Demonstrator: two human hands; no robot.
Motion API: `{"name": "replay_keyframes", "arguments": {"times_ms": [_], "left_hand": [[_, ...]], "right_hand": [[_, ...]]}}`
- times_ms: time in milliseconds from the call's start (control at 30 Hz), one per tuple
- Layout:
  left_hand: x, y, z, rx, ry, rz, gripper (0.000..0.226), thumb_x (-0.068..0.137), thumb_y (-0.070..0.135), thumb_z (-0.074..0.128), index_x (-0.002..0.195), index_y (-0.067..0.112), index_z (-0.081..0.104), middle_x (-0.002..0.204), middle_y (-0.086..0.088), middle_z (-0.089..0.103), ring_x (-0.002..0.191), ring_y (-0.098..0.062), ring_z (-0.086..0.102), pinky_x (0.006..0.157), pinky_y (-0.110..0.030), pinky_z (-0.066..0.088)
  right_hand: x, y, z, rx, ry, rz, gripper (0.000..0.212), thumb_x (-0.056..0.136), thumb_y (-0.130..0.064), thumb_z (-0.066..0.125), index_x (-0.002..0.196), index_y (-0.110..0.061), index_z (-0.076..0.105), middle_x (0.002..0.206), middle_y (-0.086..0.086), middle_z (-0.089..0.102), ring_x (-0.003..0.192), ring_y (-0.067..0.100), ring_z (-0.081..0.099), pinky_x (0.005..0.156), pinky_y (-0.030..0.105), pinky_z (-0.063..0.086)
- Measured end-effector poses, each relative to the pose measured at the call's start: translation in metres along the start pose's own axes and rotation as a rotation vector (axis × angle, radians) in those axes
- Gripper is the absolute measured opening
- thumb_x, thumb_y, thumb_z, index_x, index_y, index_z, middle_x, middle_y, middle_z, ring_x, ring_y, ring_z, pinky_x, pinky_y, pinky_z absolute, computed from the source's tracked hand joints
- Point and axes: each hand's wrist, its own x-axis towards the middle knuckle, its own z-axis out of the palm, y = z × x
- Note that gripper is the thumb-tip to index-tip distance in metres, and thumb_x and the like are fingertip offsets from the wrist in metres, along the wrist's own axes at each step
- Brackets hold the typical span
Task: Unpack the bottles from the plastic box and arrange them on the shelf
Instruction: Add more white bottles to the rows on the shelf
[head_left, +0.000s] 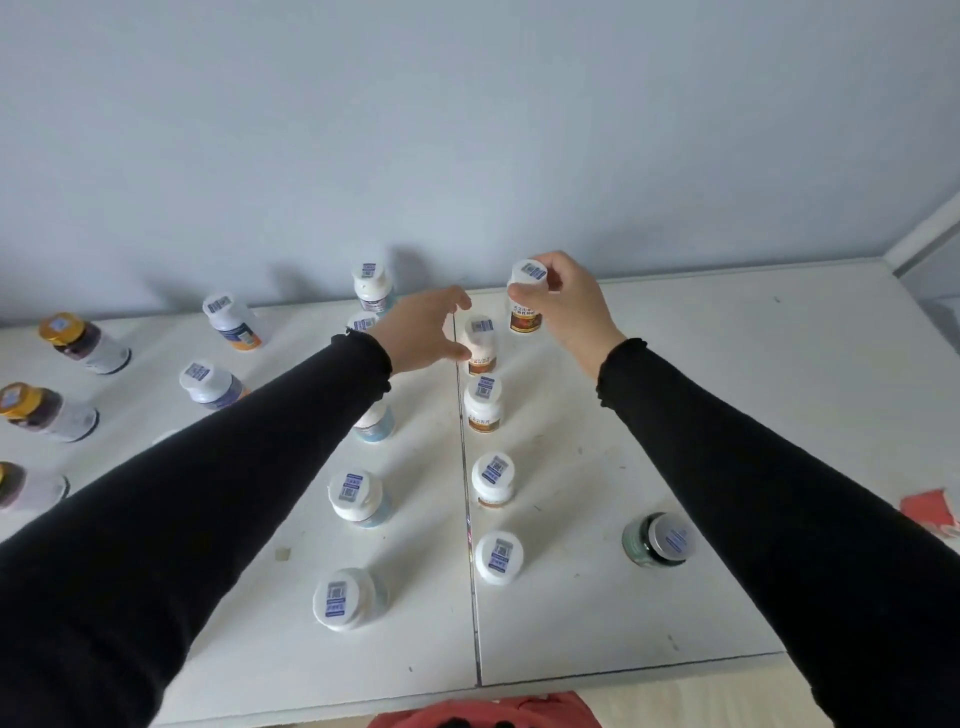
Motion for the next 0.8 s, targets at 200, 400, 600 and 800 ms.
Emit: {"name": "replay_keyframes", "arguments": {"times_ms": [200,400,600,800], "left_hand": [[-0.015,-0.006,-0.023,0.320,0.080,-0.007,0.054,0.087,0.032,0.073,0.136,0.020,0.053,0.136,0.000,0.057,0.125,-0.024,0.047,0.099,-0.036,0.042],[-0.024,-0.005,-0.021,0.300,0.137,-0.050,0.049,0.089,0.037,0.070,0.133,0.023,0.053,0.133,0.001,0.059,0.121,-0.023,0.048,0.098,-0.039,0.043],[-0.040,-0.001,-0.018,0.273,0.195,-0.073,0.047,0.088,0.037,0.071,0.131,0.023,0.055,0.127,0.000,0.061,0.116,-0.022,0.051,0.095,-0.037,0.044],[-0.087,-0.002,-0.036,0.216,0.337,-0.130,0.046,0.087,0.033,0.072,0.129,0.022,0.056,0.121,-0.002,0.062,0.113,-0.026,0.052,0.092,-0.038,0.043]], "right_hand": [[0.061,0.007,0.037,-0.194,-0.194,-0.059,0.036,0.084,-0.024,0.075,0.116,-0.016,0.061,0.106,-0.001,0.068,0.097,0.018,0.065,0.087,0.035,0.054],[0.080,0.014,0.057,-0.312,-0.252,-0.088,0.036,0.084,-0.026,0.073,0.115,-0.015,0.059,0.104,-0.001,0.066,0.097,0.021,0.064,0.079,0.030,0.050],[0.077,0.005,0.048,-0.273,-0.232,-0.097,0.056,0.084,-0.037,0.075,0.133,-0.018,0.056,0.125,-0.004,0.058,0.113,0.013,0.054,0.084,0.023,0.042],[0.028,-0.046,0.046,-0.441,-0.204,-0.435,0.031,0.089,-0.034,0.065,0.118,-0.023,0.063,0.121,-0.007,0.063,0.118,0.018,0.051,0.090,0.028,0.040]]}}
